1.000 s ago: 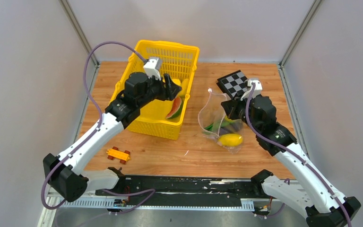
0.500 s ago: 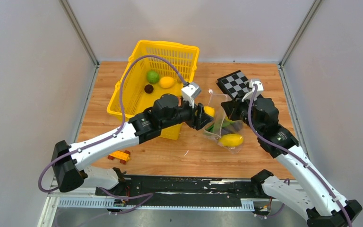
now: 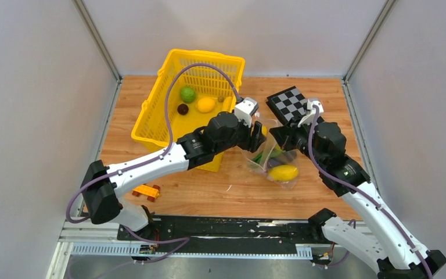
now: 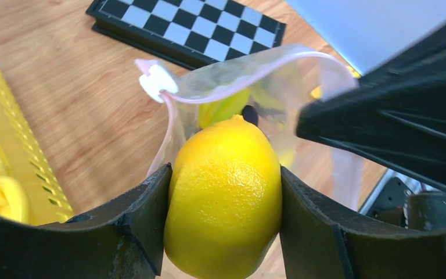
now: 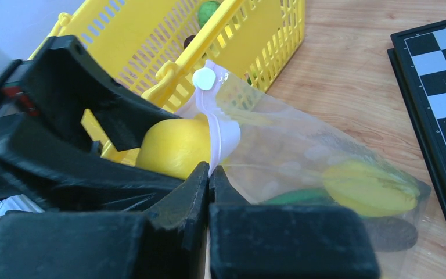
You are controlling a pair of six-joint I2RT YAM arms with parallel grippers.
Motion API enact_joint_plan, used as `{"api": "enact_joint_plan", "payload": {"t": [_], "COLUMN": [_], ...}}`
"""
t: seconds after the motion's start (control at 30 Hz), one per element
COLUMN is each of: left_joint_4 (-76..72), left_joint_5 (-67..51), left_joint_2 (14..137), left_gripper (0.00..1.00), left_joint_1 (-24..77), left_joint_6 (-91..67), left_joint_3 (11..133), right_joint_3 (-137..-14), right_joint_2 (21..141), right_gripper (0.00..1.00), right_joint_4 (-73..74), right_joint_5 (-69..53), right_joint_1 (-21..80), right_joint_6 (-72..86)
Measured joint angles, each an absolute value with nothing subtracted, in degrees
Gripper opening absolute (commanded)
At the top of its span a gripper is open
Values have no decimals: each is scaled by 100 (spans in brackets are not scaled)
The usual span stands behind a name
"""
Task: Place the food in the zip-top bag and seal the zipper
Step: Place the fake fruit in the zipper food storage bag, then pick up the fake fruit from the bin.
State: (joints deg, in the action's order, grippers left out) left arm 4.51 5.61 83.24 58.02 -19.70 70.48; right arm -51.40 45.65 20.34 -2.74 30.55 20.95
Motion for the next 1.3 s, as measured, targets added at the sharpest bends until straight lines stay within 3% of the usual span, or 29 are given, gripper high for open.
{"api": "enact_joint_plan", "payload": {"t": [0.23,0.7,1.0,1.3], "left_joint_4": [486,414,346,843], "left_joint_5": [915,674,1739,2163], "left_joint_2": [8525,8281,7155,7083], "left_gripper": [85,88,100,100], "left_joint_1": [5802,5806,5804,4980], "left_joint_6": [-2130,-1946,-1479,-1448], "left_joint_3": [7098,7098,6667,6685], "right_joint_3": [-5140,-5140,-5140,-5140], "right_joint_2": [4423,4451,4451,4451], "right_gripper": [0,0,0,0], "right_joint_4": [2036,2056,2062,2067], "right_joint_5": [-362,-333,-298,-292], "right_joint_1": [3055,3055,3055,3055], "right_joint_6": [2095,2097,2097,2097]}}
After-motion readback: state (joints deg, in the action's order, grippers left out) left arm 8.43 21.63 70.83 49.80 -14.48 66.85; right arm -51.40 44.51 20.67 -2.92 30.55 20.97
